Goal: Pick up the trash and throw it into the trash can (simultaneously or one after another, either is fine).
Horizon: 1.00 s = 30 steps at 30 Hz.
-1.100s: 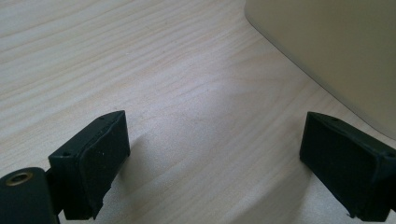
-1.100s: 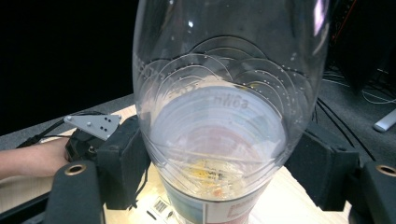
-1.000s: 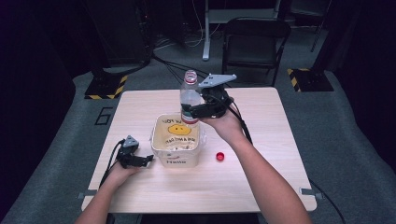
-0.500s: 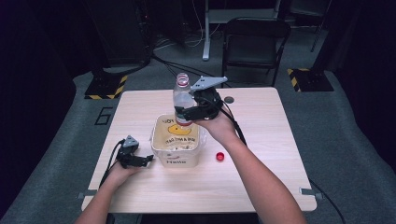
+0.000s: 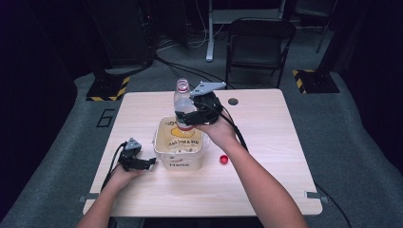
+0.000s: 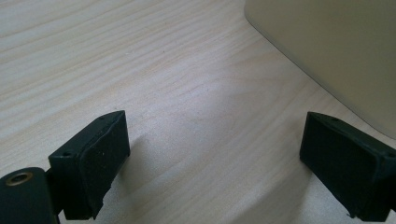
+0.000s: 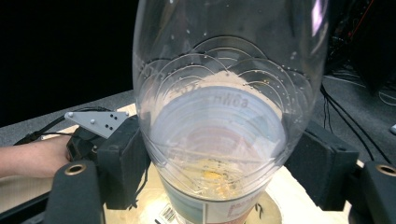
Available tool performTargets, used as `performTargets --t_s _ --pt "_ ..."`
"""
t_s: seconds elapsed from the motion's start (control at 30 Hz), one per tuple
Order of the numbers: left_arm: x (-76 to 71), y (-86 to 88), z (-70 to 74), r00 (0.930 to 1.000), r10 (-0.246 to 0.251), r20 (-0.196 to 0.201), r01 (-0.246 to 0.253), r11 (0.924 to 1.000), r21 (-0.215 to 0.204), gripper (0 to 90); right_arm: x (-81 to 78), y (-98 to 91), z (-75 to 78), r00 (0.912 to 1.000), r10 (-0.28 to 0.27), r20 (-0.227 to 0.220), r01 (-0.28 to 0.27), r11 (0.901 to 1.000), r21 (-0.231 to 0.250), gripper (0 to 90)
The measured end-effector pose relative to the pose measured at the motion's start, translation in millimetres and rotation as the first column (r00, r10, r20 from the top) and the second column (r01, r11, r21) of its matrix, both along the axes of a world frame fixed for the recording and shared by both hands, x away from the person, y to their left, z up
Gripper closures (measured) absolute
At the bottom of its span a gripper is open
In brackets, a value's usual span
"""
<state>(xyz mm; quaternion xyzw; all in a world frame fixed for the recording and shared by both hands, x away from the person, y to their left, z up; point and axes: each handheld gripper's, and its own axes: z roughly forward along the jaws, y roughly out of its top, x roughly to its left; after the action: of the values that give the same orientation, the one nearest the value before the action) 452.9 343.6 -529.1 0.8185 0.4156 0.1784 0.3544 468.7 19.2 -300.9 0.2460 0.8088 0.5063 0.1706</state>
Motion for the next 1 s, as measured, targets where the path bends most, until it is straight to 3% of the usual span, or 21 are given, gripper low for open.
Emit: performTargets --t_s 1.0 --pt "-0.1 0.2 0.2 1.0000 -0.003 -0.002 0.003 1.0000 0.003 8.2 17.7 9.3 -46.6 0.9978 -0.056 -0.037 0.053 0.9960 -0.071 25.7"
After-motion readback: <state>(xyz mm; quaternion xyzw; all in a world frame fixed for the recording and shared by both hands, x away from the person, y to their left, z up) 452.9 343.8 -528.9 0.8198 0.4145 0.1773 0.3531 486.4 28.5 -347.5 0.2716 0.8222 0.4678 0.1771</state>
